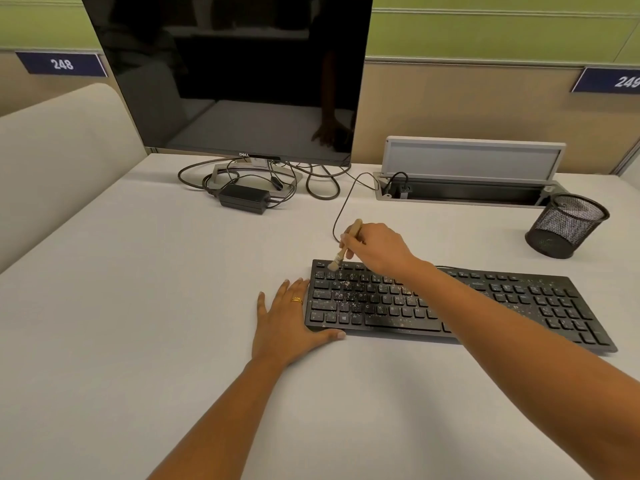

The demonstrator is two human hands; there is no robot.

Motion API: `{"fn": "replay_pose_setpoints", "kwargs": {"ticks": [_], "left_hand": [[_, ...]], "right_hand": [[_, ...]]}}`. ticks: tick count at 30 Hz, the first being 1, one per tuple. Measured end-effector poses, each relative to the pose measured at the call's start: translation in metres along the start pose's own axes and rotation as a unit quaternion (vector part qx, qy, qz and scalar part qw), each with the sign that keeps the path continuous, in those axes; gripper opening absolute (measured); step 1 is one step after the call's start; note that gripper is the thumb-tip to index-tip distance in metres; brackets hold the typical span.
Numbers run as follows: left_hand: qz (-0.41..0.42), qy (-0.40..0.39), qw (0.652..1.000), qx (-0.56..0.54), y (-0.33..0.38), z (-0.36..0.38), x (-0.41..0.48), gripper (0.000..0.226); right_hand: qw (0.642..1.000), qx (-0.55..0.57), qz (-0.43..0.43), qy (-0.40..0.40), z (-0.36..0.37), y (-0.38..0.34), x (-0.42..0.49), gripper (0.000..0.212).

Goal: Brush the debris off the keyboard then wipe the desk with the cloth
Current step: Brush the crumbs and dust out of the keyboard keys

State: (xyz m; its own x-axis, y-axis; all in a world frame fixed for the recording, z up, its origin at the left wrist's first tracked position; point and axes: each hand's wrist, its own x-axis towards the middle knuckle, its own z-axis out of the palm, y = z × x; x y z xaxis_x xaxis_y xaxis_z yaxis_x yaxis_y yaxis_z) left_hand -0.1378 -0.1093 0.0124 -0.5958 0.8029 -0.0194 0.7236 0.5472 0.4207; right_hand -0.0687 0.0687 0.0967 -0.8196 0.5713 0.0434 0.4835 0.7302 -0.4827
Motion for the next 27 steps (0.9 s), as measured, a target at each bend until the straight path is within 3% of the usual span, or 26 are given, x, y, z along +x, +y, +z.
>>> {"fn": "replay_pose_setpoints", "kwargs": {"ticks": [3, 8, 11, 16, 22, 27], "left_hand": [[0.002, 0.005, 1.000, -0.006, -0.001, 0.001, 0.001, 0.115], [0.009, 0.012, 1.000, 0.002, -0.003, 0.003, 0.002, 0.130], [0.007, 0.014, 1.000, -0.006, -0.002, 0.001, 0.001, 0.129], [0.006, 0.005, 1.000, -0.018, -0.002, 0.001, 0.001, 0.125], [0.004, 0.009, 1.000, -0.015, 0.000, 0.000, 0.000, 0.115], [0.007, 0.012, 1.000, -0.020, -0.002, 0.001, 0.001, 0.127]], "right_hand": [[0.998, -0.055, 0.002, 0.032, -0.006, 0.004, 0.002, 0.043], [0.997, 0.060, 0.001, 0.038, -0.001, -0.003, 0.006, 0.037], [1.000, -0.001, -0.017, 0.014, 0.003, -0.003, 0.003, 0.039], [0.995, -0.080, -0.032, 0.050, -0.002, -0.004, 0.005, 0.045], [0.999, -0.013, -0.027, 0.019, 0.001, -0.001, 0.004, 0.042], [0.999, -0.011, -0.002, 0.051, -0.005, -0.002, 0.008, 0.044]]}}
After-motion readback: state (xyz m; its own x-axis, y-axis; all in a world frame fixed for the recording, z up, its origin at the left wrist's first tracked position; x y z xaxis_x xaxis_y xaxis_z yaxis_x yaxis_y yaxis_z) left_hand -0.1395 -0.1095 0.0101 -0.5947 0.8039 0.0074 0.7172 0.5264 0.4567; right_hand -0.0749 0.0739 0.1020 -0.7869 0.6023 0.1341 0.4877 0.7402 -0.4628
